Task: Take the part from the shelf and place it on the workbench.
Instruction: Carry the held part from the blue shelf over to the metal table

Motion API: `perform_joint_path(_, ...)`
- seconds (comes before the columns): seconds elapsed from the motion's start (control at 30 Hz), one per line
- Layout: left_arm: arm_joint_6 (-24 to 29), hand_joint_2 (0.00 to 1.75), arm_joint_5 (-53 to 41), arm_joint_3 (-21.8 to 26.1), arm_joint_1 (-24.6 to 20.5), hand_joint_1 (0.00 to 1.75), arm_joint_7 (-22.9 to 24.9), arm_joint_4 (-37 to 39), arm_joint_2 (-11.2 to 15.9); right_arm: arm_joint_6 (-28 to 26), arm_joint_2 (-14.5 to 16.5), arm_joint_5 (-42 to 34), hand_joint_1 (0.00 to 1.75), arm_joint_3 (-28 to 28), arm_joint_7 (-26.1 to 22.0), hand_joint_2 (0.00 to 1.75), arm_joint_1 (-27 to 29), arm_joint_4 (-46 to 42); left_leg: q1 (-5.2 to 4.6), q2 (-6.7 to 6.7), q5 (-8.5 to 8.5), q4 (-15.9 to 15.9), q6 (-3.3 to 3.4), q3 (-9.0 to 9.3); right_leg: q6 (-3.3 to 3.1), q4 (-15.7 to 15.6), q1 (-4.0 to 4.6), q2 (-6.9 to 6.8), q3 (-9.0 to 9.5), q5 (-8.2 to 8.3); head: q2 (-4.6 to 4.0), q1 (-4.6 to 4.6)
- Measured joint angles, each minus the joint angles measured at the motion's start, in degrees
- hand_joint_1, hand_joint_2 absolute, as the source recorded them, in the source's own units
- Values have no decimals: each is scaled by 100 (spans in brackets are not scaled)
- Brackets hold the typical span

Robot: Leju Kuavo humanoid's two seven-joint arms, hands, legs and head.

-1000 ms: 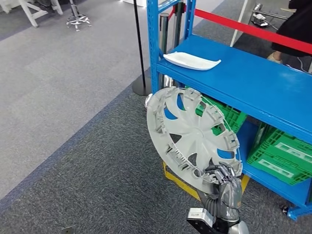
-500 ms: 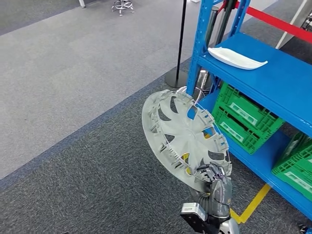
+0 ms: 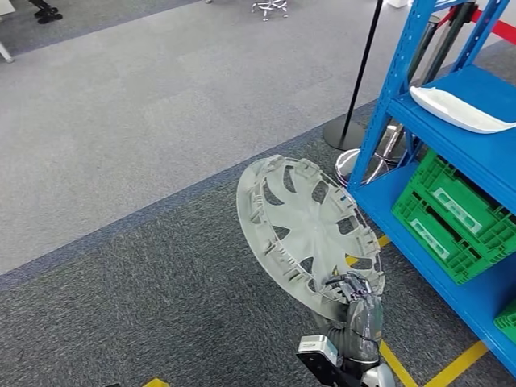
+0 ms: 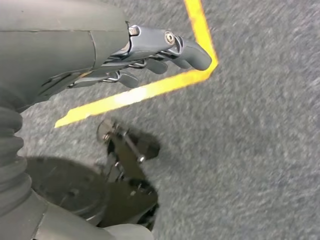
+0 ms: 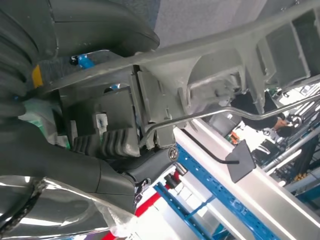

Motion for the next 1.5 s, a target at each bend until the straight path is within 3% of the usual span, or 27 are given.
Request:
perform_joint_path(0.07, 0, 175, -5, 0, 5, 0, 5, 0, -9, 0, 4, 2, 175, -3, 13, 175, 7, 0, -10, 267, -175, 292, -64, -150, -40, -22, -18, -148, 6, 13, 0, -42)
perform_joint_path(0.13, 0, 175, -8, 0, -14, 0, 8, 0, -24, 0, 7, 4, 175, -8, 14, 175, 19, 0, 5, 545, -508, 991, -121, -492, -65, -24, -6, -317, 5, 7, 0, -81)
perform_joint_path(0.2, 0, 175, -9, 0, -19, 0, 10, 0, -32, 0, 7, 5, 175, -14, 12, 175, 26, 0, 27, 602, -676, 1581, -143, -787, -81, -24, 11, -492, 5, -4, 0, -81)
perform_joint_path(0.23, 0, 175, -10, 0, -13, 0, 14, 0, -36, 0, 7, 5, 175, -16, 12, 175, 26, 0, 30, 610, -606, 1606, -136, -806, -87, -23, 19, -572, 9, -11, 0, -83)
perform_joint_path(0.3, 8, 175, -24, 0, -5, 0, 41, 0, -37, -2, 9, 6, 175, -19, 14, 175, 28, 0, 9, 691, -219, 1036, -76, -538, -90, -25, 34, -711, 25, -21, 0, -82)
perform_joint_path(0.33, 23, 175, -43, 0, -9, 0, 61, 0, -37, -5, 12, 8, 175, -21, 15, 175, 31, -1, -28, 827, -50, 629, -27, -340, -86, -26, 42, -772, 34, -28, 0, -80)
perform_joint_path(0.4, 71, 175, -101, 0, -26, 0, 85, -1, -38, -15, 18, 22, 175, -30, 26, 175, 55, -8, -113, 1055, 102, 83, 66, -93, -60, -28, 59, -894, 37, -41, 0, -77)
perform_joint_path(0.43, 101, 175, -134, 0, -29, 0, 81, -1, -39, -20, 20, 35, 175, -35, 35, 175, 74, -18, -144, 1090, 92, -1, 97, -72, -43, -32, 64, -960, 38, -45, 0, -77)
perform_joint_path(0.5, 148, 175, -183, -1, -17, 0, 57, -2, -45, -27, 23, 57, 175, -45, 62, 175, 117, -54, -141, 966, 130, -72, 150, -72, 3, -42, 61, -1074, 46, -65, 0, -76)
perform_joint_path(0.53, 164, 175, -196, -1, -9, 0, 47, -3, -49, -29, 25, 64, 175, -52, 74, 175, 138, -72, -126, 898, 163, -125, 180, -49, 27, -3, 54, -1005, 36, -109, 0, -73)
perform_joint_path(0.57, 179, 175, -201, -1, -9, 0, 44, -5, -54, -30, 27, 68, 175, -61, 84, 175, 160, -87, -107, 829, 203, -177, 212, -25, 45, 144, 49, -854, -26, -210, 0, -63)
perform_joint_path(0.63, 193, 175, -207, -2, -23, 0, 43, -9, -74, -31, 28, 75, 175, -83, 91, 175, 205, -98, -86, 689, 252, -218, 251, -13, 69, 782, 40, -467, -324, -531, 0, -34)
perform_joint_path(0.7, 197, 175, -211, -3, -30, 0, 44, -11, -104, -31, 27, 80, 175, -99, 91, 175, 241, -98, -83, 536, 261, -203, 261, -27, 89, 1451, 39, -327, -674, -745, 0, -23)
perform_joint_path(0.73, 197, 175, -213, -3, -28, 0, 44, -11, -117, -31, 27, 82, 175, -106, 94, 175, 252, -98, -80, 455, 259, -192, 259, -28, 100, 1542, 35, -313, -744, -701, 0, -24)
perform_joint_path(0.77, 197, 175, -221, -3, -26, 0, 44, -11, -126, -31, 27, 86, 175, -113, 97, 175, 261, -98, -72, 368, 253, -172, 250, -28, 112, 1390, 25, -303, -696, -541, 0, -24)
perform_joint_path(0.83, 207, 175, -253, -3, -26, 0, 44, -11, -137, -31, 27, 100, 175, -128, 105, 175, 279, -98, -50, 198, 222, -104, 203, -40, 149, 659, -23, -143, -367, -142, 0, -24)
perform_joint_path(0.87, 214, 175, -279, -3, -33, 0, 44, -11, -139, -31, 27, 113, 175, -134, 105, 175, 289, -103, -45, 118, 198, -42, 168, -68, 153, 329, -46, -25, -203, -28, 0, -22)
perform_joint_path(0.93, 234, 175, -330, -4, -41, 0, 45, -13, -143, -29, 28, 142, 175, -143, 100, 175, 307, -119, -40, -6, 181, 41, 107, -148, 121, 77, -56, 102, -71, -9, 0, -19)
perform_joint_path(1.0, 258, 175, -379, -4, -23, 0, 47, -14, -143, -28, 31, 169, 175, -159, 99, 175, 321, -136, -23, -82, 191, 69, 65, -206, 56, 67, -41, -16, -65, 12, 0, -15)
perform_joint_path(1.07, 278, 175, -417, -4, -7, 0, 50, -14, -147, -28, 38, 191, 175, -189, 102, 175, 340, -149, -27, 118, 70, 247, 16, -289, -5, 53, -44, -146, -53, 22, 0, -32)
perform_joint_path(1.13, 288, 175, -434, -4, -28, 0, 52, -15, -160, -28, 46, 205, 175, -220, 101, 175, 372, -166, -24, 452, -273, 856, -37, -563, -50, 46, -34, -300, -50, 16, 0, -57)
perform_joint_path(1.2, 291, 175, -437, -4, -46, 0, 54, -15, -172, -28, 49, 211, 175, -244, 97, 175, 388, -175, 7, 581, -579, 1589, -68, -899, -70, 46, -16, -478, -54, 3, 0, -65)
perform_joint_path(1.23, 292, 175, -438, -4, -44, 0, 55, -15, -175, -28, 49, 212, 175, -254, 96, 175, 389, -175, 17, 597, -597, 1747, -71, -965, -74, 47, -12, -562, -52, -4, 0, -66)
perform_joint_path(1.3, 296, 175, -455, -4, -34, 0, 55, -15, -177, -30, 49, 220, 175, -267, 93, 175, 389, -176, 22, 642, -323, 1382, -51, -768, -71, 47, -8, -718, -33, -22, 0, -65)
perform_joint_path(1.37, 304, 175, -503, -8, -39, 0, 57, -15, -177, -38, 49, 284, 175, -273, 80, 175, 392, -192, -21, 871, 14, 569, 5, -353, -45, 51, 4, -851, -7, -48, 0, -67)
perform_joint_path(1.43, 311, 175, -578, -15, -63, 0, 61, -16, -176, -46, 48, 442, 175, -272, 63, 175, 395, -216, -83, 1045, 107, 128, 66, -154, 2, 49, 21, -973, 4, -69, 0, -68)
perform_joint_path(1.5, 317, 175, -649, -21, -67, 0, 67, -18, -174, -50, 48, 602, 175, -256, 57, 175, 396, -247, -111, 958, 97, 63, 122, -157, 62, 21, 21, -1101, 39, -81, 0, -68)
